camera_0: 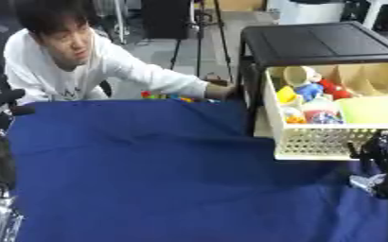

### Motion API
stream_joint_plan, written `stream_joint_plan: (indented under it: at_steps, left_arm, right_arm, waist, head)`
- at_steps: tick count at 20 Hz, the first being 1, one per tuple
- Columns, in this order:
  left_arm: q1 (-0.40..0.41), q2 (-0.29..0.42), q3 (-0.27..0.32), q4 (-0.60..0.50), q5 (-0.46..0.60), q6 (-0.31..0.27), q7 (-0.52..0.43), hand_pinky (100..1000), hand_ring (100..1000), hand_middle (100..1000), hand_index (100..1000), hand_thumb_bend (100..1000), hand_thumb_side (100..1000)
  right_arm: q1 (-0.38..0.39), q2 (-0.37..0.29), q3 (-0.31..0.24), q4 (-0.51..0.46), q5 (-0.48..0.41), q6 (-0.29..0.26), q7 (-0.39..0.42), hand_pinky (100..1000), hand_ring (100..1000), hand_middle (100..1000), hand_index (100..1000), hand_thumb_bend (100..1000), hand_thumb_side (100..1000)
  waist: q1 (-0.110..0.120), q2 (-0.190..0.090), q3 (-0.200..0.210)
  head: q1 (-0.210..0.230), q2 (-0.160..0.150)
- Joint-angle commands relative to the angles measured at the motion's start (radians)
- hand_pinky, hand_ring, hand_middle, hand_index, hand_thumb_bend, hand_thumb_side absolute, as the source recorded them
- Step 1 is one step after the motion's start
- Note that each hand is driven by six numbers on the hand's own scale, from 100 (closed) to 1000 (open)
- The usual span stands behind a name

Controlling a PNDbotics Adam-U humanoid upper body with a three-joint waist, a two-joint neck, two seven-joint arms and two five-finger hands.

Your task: Pick up objects from table and place into drawer.

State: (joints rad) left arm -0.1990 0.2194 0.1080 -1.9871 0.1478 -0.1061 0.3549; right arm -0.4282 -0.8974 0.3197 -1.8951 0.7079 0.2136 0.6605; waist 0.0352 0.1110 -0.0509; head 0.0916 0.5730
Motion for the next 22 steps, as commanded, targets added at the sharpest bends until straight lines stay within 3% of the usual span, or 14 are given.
stream_joint_plan:
  at_steps: [1, 8, 22]
  left_arm:
    - [-0.014, 0.014, 0.008, -0.013, -0.004, -0.001, -0.002, 532, 642, 694, 891, 432, 951]
    - [-0.015, 0.012, 0.006, -0.013, -0.002, -0.001, -0.006, 533, 642, 695, 892, 425, 957]
    - [-0.019, 0.005, 0.005, -0.013, -0.001, 0.001, -0.013, 533, 640, 695, 893, 425, 957]
  right_arm:
    - [0.006, -0.055, -0.027, -0.030, -0.006, 0.015, -0.004, 143, 548, 612, 750, 361, 856]
    - [0.018, -0.070, -0.037, -0.013, 0.018, 0.027, -0.014, 151, 554, 619, 752, 337, 857]
    - [-0.033, -0.047, -0.029, 0.136, 0.089, 0.015, -0.039, 175, 573, 646, 757, 326, 879]
  waist:
    - [-0.003, -0.008, -0.004]
    - [-0.001, -0.006, 0.002]
    - [-0.004, 0.007, 0.022]
  head:
    - [0.007, -0.011]
    - [0.004, -0.015]
    - [-0.012, -0.031]
